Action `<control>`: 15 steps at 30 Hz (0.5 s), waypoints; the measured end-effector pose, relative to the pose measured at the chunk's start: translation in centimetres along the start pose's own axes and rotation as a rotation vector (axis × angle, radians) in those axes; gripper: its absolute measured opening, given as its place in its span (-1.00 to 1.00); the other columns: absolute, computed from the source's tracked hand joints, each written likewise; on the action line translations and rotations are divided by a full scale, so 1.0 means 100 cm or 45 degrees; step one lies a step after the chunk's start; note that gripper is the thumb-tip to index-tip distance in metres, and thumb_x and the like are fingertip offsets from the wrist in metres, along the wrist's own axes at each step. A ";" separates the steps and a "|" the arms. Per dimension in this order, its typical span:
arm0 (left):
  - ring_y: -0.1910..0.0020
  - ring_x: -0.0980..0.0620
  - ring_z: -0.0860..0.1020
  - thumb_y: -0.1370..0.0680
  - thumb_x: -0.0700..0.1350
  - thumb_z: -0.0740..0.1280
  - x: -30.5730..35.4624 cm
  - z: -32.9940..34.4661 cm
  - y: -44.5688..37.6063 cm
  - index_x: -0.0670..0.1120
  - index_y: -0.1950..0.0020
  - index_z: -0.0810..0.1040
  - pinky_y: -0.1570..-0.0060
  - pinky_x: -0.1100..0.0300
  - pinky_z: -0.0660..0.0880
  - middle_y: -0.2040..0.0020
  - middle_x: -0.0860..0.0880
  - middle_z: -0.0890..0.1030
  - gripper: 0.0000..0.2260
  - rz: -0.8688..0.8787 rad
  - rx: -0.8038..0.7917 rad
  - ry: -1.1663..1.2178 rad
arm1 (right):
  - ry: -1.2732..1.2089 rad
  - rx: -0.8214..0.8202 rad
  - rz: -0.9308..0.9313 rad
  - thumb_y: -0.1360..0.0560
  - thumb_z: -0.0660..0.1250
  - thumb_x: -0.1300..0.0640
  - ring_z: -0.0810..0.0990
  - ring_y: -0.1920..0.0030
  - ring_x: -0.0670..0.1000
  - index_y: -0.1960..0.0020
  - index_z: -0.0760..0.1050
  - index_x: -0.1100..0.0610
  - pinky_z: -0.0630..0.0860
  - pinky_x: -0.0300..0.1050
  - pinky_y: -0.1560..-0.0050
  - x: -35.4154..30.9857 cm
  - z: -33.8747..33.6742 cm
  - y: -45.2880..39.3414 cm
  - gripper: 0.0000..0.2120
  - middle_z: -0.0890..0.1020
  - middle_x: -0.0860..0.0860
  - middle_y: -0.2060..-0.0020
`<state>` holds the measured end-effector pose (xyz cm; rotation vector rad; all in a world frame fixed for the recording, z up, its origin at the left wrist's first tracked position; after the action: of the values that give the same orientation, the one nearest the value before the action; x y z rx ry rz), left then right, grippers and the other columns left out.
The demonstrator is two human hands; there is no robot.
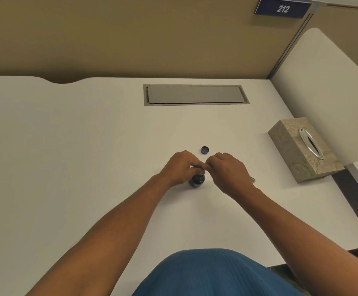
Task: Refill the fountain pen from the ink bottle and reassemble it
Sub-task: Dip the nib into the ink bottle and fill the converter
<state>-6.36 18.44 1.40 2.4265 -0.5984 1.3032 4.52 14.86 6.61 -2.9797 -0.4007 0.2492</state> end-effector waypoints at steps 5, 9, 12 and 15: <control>-0.03 -0.02 0.57 -0.50 -0.10 0.46 0.000 -0.001 -0.001 0.05 -0.04 0.75 -0.09 -0.05 0.50 0.09 -0.04 0.71 -0.86 -0.003 0.002 0.001 | -0.028 0.017 -0.024 -0.58 0.31 0.03 0.55 0.17 0.10 0.02 0.61 0.06 0.51 -0.01 0.38 -0.001 -0.002 -0.001 -0.86 0.62 0.00 0.19; -0.05 -0.04 0.57 -0.50 -0.12 0.47 0.000 -0.001 -0.002 0.01 -0.02 0.75 -0.11 -0.09 0.50 0.08 -0.05 0.71 -0.87 -0.012 -0.006 -0.007 | -0.045 -0.005 -0.101 -0.56 0.35 0.13 0.54 0.18 0.09 0.00 0.62 0.03 0.47 -0.05 0.40 -0.005 -0.002 0.000 -0.93 0.62 -0.02 0.19; -0.05 -0.05 0.57 -0.50 -0.12 0.46 0.001 0.000 -0.001 0.02 -0.04 0.74 -0.12 -0.09 0.49 0.07 -0.04 0.71 -0.85 -0.011 -0.010 -0.018 | -0.012 0.019 -0.092 -0.53 0.38 0.16 0.53 0.23 0.09 0.06 0.62 0.04 0.38 -0.12 0.43 -0.004 -0.003 0.000 -0.95 0.62 -0.02 0.24; -0.04 -0.08 0.57 -0.50 -0.12 0.46 0.001 0.000 0.000 0.03 -0.05 0.74 -0.10 -0.10 0.50 0.07 -0.08 0.71 -0.84 0.000 -0.008 -0.033 | 0.005 0.037 -0.092 -0.52 0.40 0.16 0.53 0.27 0.09 0.10 0.62 0.05 0.36 -0.14 0.45 -0.006 -0.003 0.001 -0.96 0.61 -0.03 0.28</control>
<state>-6.34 18.43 1.54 2.4418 -0.6088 1.2701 3.99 14.60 6.99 -2.9296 -0.4989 0.2399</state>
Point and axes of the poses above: each hand's wrist, its own y-axis away from the middle knuckle, its own z-axis out of the palm, x = y × z, the point moved 9 cm from there along -y, towards the middle knuckle
